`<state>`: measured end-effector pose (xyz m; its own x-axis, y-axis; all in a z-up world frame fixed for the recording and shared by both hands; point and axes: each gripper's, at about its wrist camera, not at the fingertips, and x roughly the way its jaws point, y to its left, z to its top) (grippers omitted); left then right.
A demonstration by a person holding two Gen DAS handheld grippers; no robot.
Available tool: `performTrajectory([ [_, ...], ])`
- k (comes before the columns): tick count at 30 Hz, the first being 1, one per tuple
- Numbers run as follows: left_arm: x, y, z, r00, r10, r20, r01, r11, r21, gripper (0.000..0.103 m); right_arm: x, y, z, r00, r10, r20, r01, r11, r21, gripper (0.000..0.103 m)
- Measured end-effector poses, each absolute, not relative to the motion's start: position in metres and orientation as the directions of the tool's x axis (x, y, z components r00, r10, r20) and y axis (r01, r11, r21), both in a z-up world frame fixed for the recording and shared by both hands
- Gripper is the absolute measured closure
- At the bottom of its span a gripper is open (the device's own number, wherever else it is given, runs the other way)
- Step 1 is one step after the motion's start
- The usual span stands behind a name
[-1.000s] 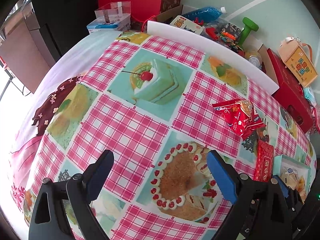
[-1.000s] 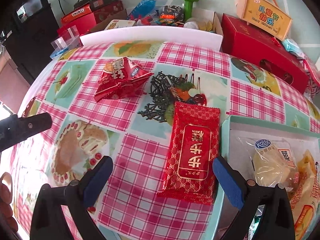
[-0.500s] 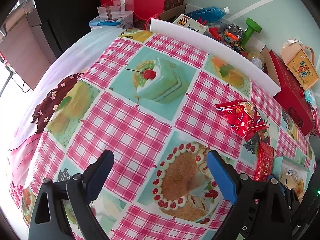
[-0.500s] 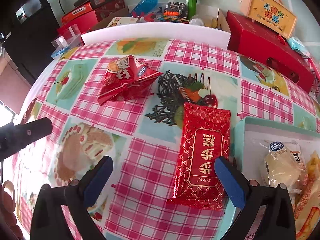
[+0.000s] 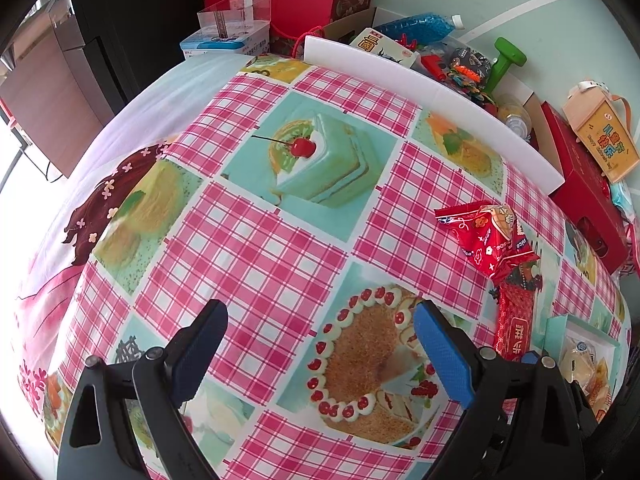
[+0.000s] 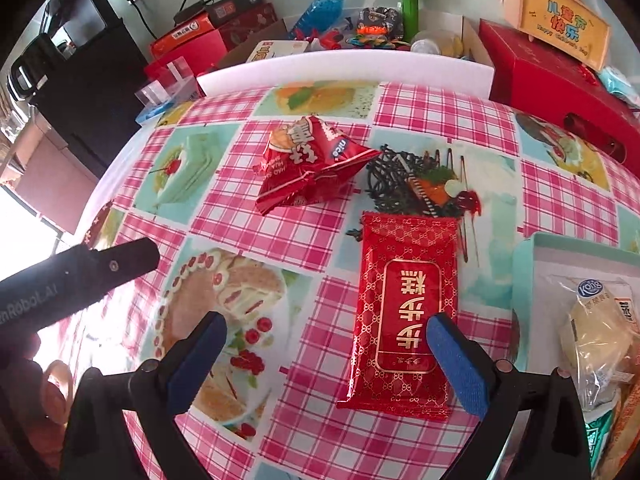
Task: Organize snacks
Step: 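Move both grippers back over the remaining red packets on the cloth, then grasp the red cake packet with the right gripper while the left grasps the red candy packet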
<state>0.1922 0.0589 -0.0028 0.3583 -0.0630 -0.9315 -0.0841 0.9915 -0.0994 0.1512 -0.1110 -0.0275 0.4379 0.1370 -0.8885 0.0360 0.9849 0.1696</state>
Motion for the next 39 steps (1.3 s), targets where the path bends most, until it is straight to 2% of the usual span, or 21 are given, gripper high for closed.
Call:
performTrajectory([
  [4, 0.193, 0.058, -0.003, 0.360, -0.078, -0.930, -0.073, 0.991, -0.112, 0.009, 0.156, -0.121, -0.032, 0.423, 0.039, -0.905, 0.091, 0.992, 0.085, 0.015],
  [9, 0.194, 0.053, -0.004, 0.358, -0.086, -0.930, -0.058, 0.992, -0.114, 0.009, 0.160, -0.127, -0.041, 0.400, -0.014, -0.916, 0.107, 0.994, 0.032, 0.022],
  [10, 0.194, 0.053, -0.004, 0.357, -0.090, -0.930, -0.056, 0.992, -0.117, 0.009, 0.162, -0.127, -0.041, 0.403, -0.022, -0.915, 0.107, 0.994, 0.023, 0.026],
  [13, 0.197, 0.054, -0.007, 0.336, -0.129, -0.933, -0.059, 0.986, -0.158, 0.009, 0.168, -0.131, -0.039, 0.409, -0.028, -0.912, 0.121, 0.992, 0.024, 0.038],
  [18, 0.203, 0.044, 0.005, 0.356, -0.171, -0.919, -0.002, 0.983, -0.184, 0.009, 0.180, -0.150, -0.037, 0.409, -0.040, -0.912, 0.175, 0.984, 0.035, 0.048],
  [21, 0.212, 0.036, 0.009, 0.351, -0.212, -0.912, 0.022, 0.976, -0.218, 0.009, 0.191, -0.154, -0.038, 0.411, -0.042, -0.911, 0.178, 0.983, 0.035, 0.049],
  [24, 0.229, 0.028, 0.006, 0.300, -0.340, -0.891, 0.011, 0.936, -0.353, 0.009, 0.202, -0.155, -0.039, 0.420, -0.054, -0.906, 0.176, 0.984, 0.023, 0.049],
  [26, 0.240, 0.020, 0.003, 0.269, -0.382, -0.884, 0.012, 0.919, -0.394, 0.009, 0.208, -0.158, -0.039, 0.421, -0.051, -0.906, 0.178, 0.984, 0.028, 0.049],
  [32, 0.271, -0.008, -0.003, 0.257, -0.283, -0.924, 0.025, 0.958, -0.287, 0.009, 0.217, -0.163, -0.039, 0.423, -0.050, -0.905, 0.167, 0.986, 0.024, 0.049],
  [39, 0.292, -0.028, -0.027, 0.199, -0.275, -0.941, 0.008, 0.960, -0.279, 0.009, 0.215, -0.159, -0.038, 0.423, -0.051, -0.905, 0.161, 0.987, 0.019, 0.049],
])
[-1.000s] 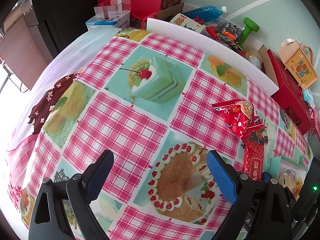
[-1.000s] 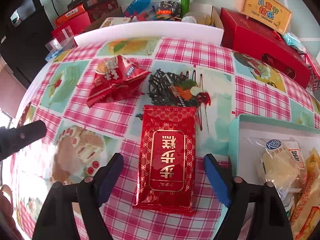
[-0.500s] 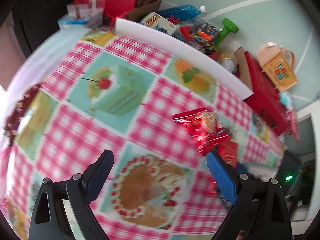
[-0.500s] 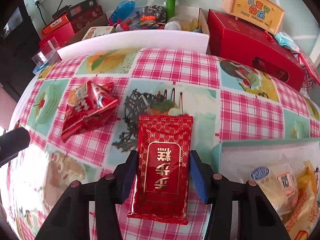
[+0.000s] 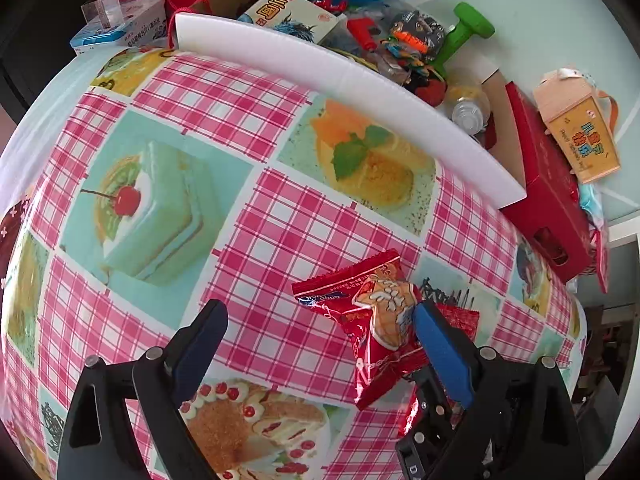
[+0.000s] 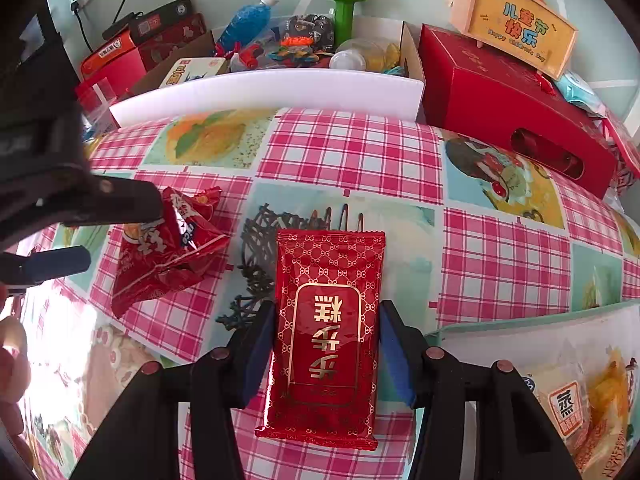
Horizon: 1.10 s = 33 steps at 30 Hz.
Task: Organize snacks
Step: 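Grasp the red cake packet with the right gripper while the left grasps the red candy packet, then carry both red packets over the white tray and lower them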
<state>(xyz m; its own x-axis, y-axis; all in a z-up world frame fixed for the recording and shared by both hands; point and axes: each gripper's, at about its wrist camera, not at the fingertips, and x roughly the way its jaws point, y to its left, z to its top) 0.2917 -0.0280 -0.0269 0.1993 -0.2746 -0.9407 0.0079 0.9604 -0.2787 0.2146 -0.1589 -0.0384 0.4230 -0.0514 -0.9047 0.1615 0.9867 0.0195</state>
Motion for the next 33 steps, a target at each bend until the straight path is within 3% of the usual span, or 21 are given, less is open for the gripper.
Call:
performTrajectory([
  [8, 0.303, -0.057, -0.039, 0.183, -0.306, -0.934, 0.023, 0.951, -0.308, 0.010, 0.212, -0.156, -0.038, 0.422, -0.049, -0.905, 0.153, 0.988, 0.017, 0.049],
  [10, 0.307, -0.067, -0.041, 0.190, -0.315, -0.930, 0.038, 0.949, -0.313, 0.032, 0.211, -0.157, -0.037, 0.423, -0.047, -0.905, 0.153, 0.988, 0.020, 0.049],
  [12, 0.306, -0.073, -0.043, 0.190, -0.319, -0.928, 0.054, 0.948, -0.315, 0.047, 0.209, -0.157, -0.036, 0.426, -0.047, -0.904, 0.153, 0.988, 0.021, 0.049],
  [19, 0.283, -0.070, -0.046, 0.203, -0.358, -0.911, 0.074, 0.934, -0.350, 0.055, 0.195, -0.162, -0.033, 0.433, -0.017, -0.901, 0.166, 0.984, 0.061, 0.055],
  [25, 0.257, -0.049, -0.042, 0.222, -0.391, -0.893, 0.021, 0.918, -0.397, 0.056, 0.163, -0.165, -0.027, 0.454, 0.058, -0.889, 0.185, 0.970, 0.157, 0.056],
  [33, 0.210, -0.027, 0.006, 0.317, -0.441, -0.840, 0.024, 0.889, -0.458, 0.056, 0.099, -0.176, 0.014, 0.561, 0.139, -0.816, 0.211, 0.929, 0.303, 0.056],
])
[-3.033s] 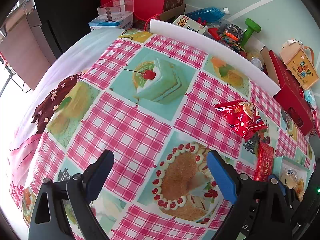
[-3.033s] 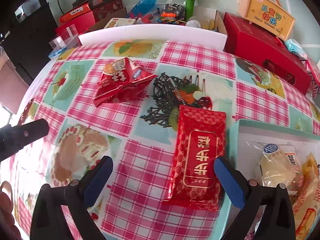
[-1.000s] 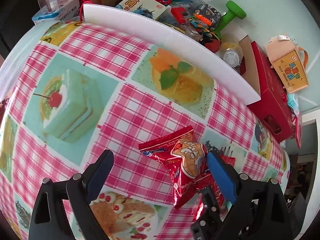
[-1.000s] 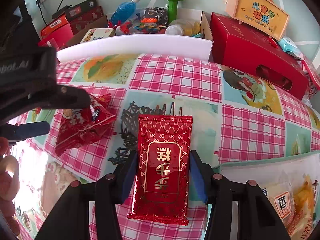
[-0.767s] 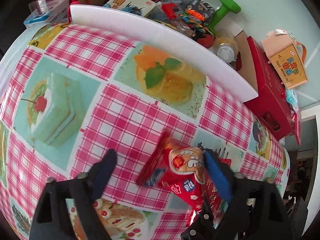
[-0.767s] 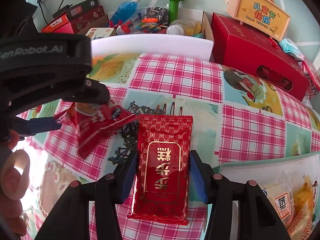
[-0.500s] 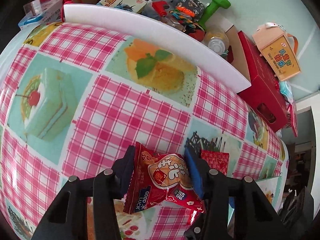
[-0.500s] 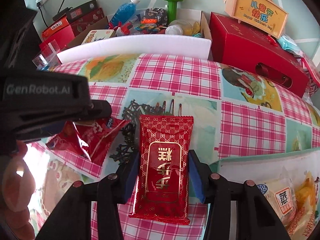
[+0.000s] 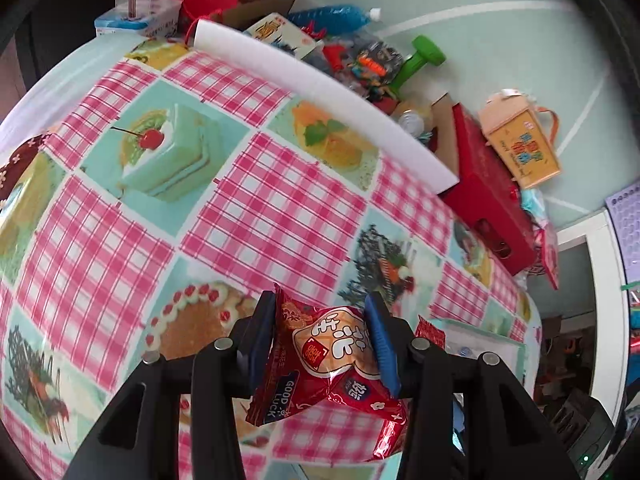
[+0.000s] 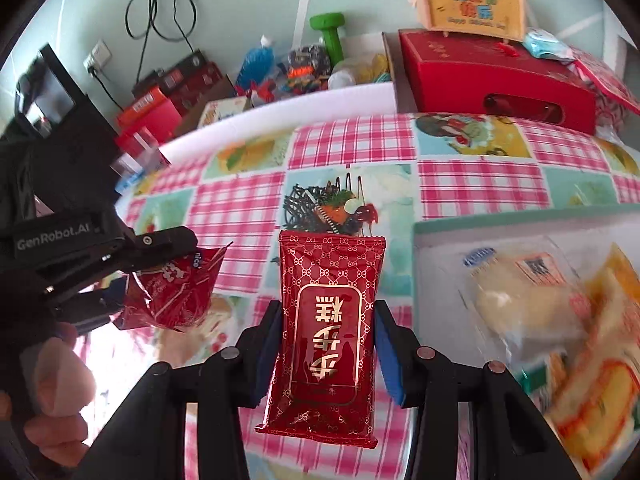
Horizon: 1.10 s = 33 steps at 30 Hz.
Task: Organize snacks
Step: 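Carry both red packets over the white tray and lower them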
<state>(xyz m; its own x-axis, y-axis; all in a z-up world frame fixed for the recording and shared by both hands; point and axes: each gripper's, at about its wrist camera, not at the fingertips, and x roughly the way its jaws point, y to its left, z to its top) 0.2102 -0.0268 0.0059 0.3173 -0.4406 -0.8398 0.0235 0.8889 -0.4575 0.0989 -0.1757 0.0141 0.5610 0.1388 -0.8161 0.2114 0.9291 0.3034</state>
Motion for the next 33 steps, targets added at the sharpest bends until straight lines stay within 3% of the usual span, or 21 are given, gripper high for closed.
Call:
performTrajectory([
  [5, 0.174, -0.030, 0.039, 0.352, -0.486, -0.800, 0.093, 0.869, -0.486, 0.056, 0.050, -0.191, 0.051, 0.635, 0.126, -0.762, 0.212, 0.920, 0.329, 0.056],
  [10, 0.142, -0.075, 0.057, 0.342, -0.530, -0.776, 0.212, 0.848, -0.486, 0.056, 0.006, -0.241, 0.071, 0.671, -0.002, -0.742, 0.343, 0.888, 0.307, 0.056],
  [13, 0.126, -0.106, 0.049, 0.315, -0.537, -0.782, 0.263, 0.841, -0.472, 0.056, -0.019, -0.276, 0.067, 0.647, -0.085, -0.758, 0.440, 0.853, 0.280, 0.056],
  [18, 0.113, -0.144, 0.026, 0.306, -0.517, -0.799, 0.306, 0.849, -0.432, 0.056, -0.040, -0.318, 0.038, 0.584, -0.103, -0.805, 0.536, 0.794, 0.287, 0.056],
  [33, 0.090, -0.195, -0.007, 0.239, -0.515, -0.823, 0.370, 0.832, -0.413, 0.053, -0.049, -0.335, 0.010, 0.566, -0.072, -0.821, 0.553, 0.772, 0.314, 0.054],
])
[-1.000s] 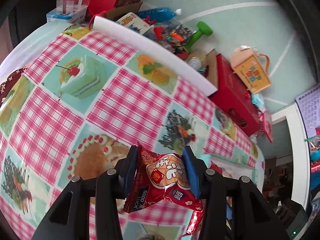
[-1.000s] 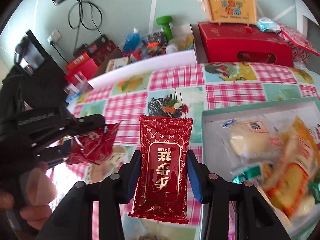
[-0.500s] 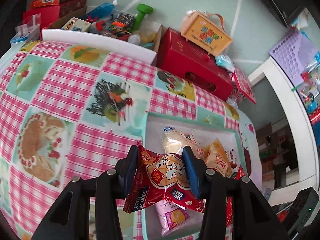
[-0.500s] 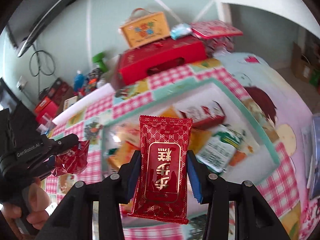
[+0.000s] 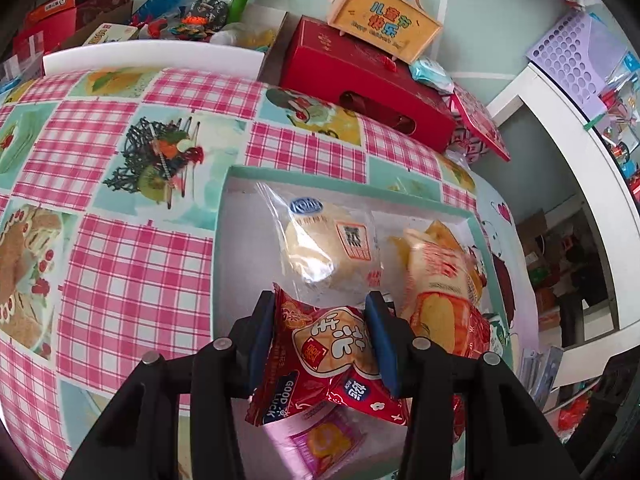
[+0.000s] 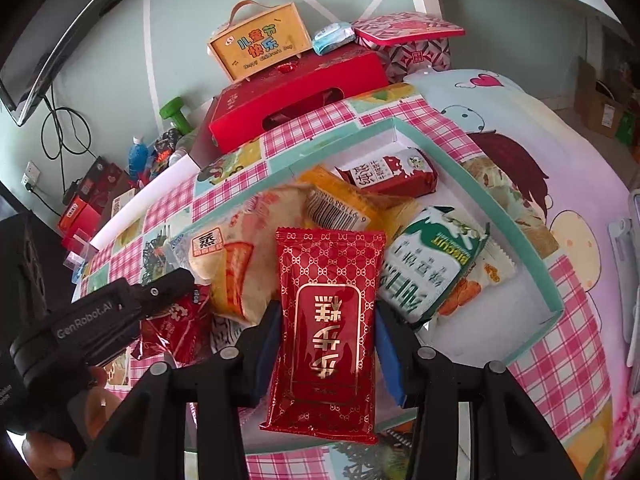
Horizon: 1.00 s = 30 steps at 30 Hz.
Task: Organize snacks
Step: 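Carry both red packets over the white tray and lower them, then open both grippers to release the red packets into the tray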
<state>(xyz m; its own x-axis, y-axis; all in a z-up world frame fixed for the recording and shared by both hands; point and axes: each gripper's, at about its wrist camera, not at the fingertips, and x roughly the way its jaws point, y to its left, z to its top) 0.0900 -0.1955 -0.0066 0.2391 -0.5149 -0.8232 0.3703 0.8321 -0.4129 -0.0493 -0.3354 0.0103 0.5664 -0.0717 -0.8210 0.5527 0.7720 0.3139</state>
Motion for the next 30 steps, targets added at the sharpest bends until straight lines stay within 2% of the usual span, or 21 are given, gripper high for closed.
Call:
performTrajectory([
  [2, 0.089, -0.193, -0.004, 0.235, -0.529, -0.815, 0.365, 0.825, -0.431, 0.039, -0.049, -0.336, 0.009, 0.558, -0.068, -0.827, 0.553, 0.774, 0.310, 0.050],
  [4, 0.086, -0.189, 0.001, 0.226, -0.558, -0.799, 0.361, 0.809, -0.463, 0.020, -0.049, -0.335, 0.009, 0.560, -0.063, -0.826, 0.550, 0.774, 0.313, 0.040],
  [6, 0.083, -0.184, 0.010, 0.233, -0.565, -0.791, 0.369, 0.805, -0.466, 0.018, -0.050, -0.334, 0.010, 0.559, -0.065, -0.826, 0.547, 0.778, 0.309, 0.031],
  [9, 0.075, -0.173, 0.023, 0.254, -0.557, -0.791, 0.381, 0.809, -0.447, 0.016, -0.053, -0.328, 0.015, 0.553, -0.081, -0.829, 0.542, 0.791, 0.284, 0.027],
  [11, 0.067, -0.159, 0.028, 0.282, -0.540, -0.793, 0.381, 0.822, -0.424, 0.012, -0.058, -0.323, 0.017, 0.554, -0.093, -0.827, 0.541, 0.795, 0.274, 0.019],
  [12, 0.064, -0.152, 0.030, 0.304, -0.516, -0.801, 0.379, 0.837, -0.395, 0.009, -0.061, -0.320, 0.018, 0.558, -0.095, -0.824, 0.539, 0.797, 0.273, 0.011],
  [13, 0.060, -0.144, 0.032, 0.333, -0.481, -0.811, 0.377, 0.856, -0.353, 0.009, -0.064, -0.316, 0.020, 0.560, -0.097, -0.823, 0.536, 0.799, 0.271, 0.004],
  [14, 0.057, -0.138, 0.032, 0.363, -0.436, -0.824, 0.375, 0.877, -0.299, 0.009, -0.066, -0.313, 0.021, 0.563, -0.098, -0.821, 0.532, 0.803, 0.269, 0.001],
  [19, 0.036, -0.116, 0.022, 0.514, -0.145, -0.845, 0.360, 0.931, 0.059, 0.009, -0.076, -0.290, 0.027, 0.559, -0.125, -0.820, 0.517, 0.826, 0.226, 0.000],
  [21, 0.033, -0.109, 0.015, 0.534, -0.082, -0.842, 0.352, 0.926, 0.133, 0.009, -0.078, -0.281, 0.027, 0.557, -0.125, -0.821, 0.507, 0.834, 0.216, 0.000],
  [30, 0.038, -0.090, -0.004, 0.474, -0.010, -0.880, 0.323, 0.932, 0.163, 0.009, -0.074, -0.252, 0.026, 0.540, -0.146, -0.829, 0.477, 0.865, 0.158, 0.000],
])
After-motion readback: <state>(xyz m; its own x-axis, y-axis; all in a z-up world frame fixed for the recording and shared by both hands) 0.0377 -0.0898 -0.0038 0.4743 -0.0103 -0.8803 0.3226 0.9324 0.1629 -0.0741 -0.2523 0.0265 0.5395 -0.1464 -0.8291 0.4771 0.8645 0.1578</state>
